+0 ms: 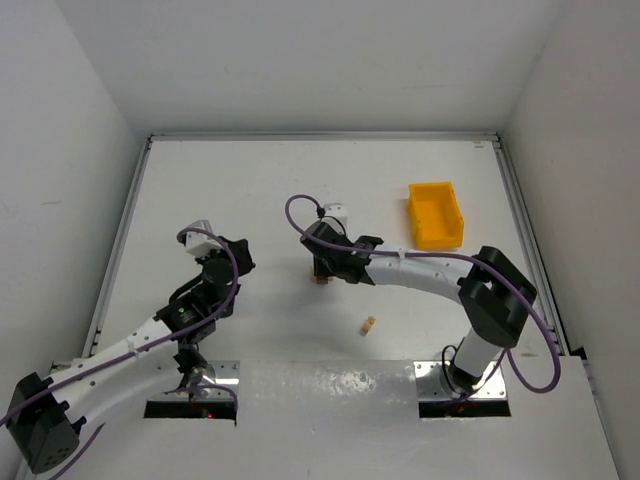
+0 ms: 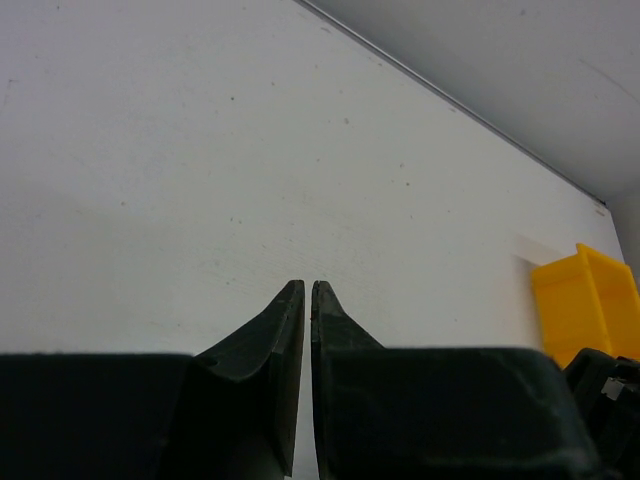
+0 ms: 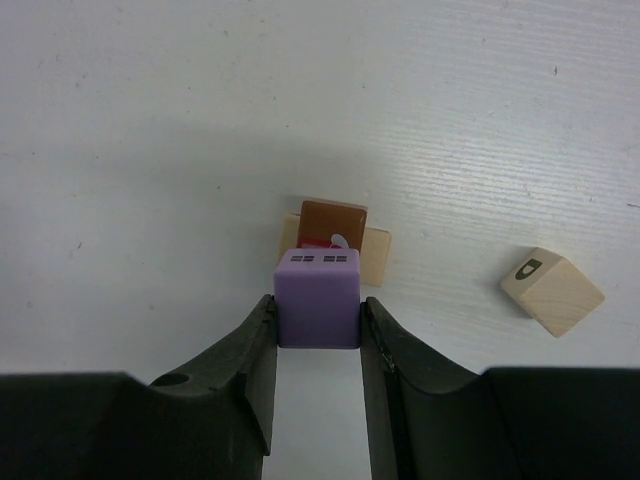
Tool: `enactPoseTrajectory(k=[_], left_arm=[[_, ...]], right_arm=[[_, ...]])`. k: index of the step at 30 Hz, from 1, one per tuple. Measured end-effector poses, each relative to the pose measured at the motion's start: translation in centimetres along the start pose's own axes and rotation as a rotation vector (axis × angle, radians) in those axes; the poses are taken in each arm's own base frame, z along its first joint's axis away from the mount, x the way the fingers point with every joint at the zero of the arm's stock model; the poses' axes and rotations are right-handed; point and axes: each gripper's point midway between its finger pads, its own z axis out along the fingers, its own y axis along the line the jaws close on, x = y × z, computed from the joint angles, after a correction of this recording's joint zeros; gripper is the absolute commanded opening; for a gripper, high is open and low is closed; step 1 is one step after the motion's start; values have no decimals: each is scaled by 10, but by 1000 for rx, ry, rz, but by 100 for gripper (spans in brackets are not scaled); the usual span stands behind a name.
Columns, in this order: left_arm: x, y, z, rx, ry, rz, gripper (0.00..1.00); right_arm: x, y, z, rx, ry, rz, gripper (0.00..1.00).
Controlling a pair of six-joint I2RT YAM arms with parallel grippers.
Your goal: Build the wood block tower
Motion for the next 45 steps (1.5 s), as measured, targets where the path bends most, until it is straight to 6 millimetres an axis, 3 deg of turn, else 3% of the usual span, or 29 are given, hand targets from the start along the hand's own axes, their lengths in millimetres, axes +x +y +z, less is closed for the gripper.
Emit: enactPoseTrajectory(k=[45], left_arm=[[7, -6, 0, 28, 29, -8, 5]], right_arm=[[5, 5, 8, 42, 24, 71, 30]])
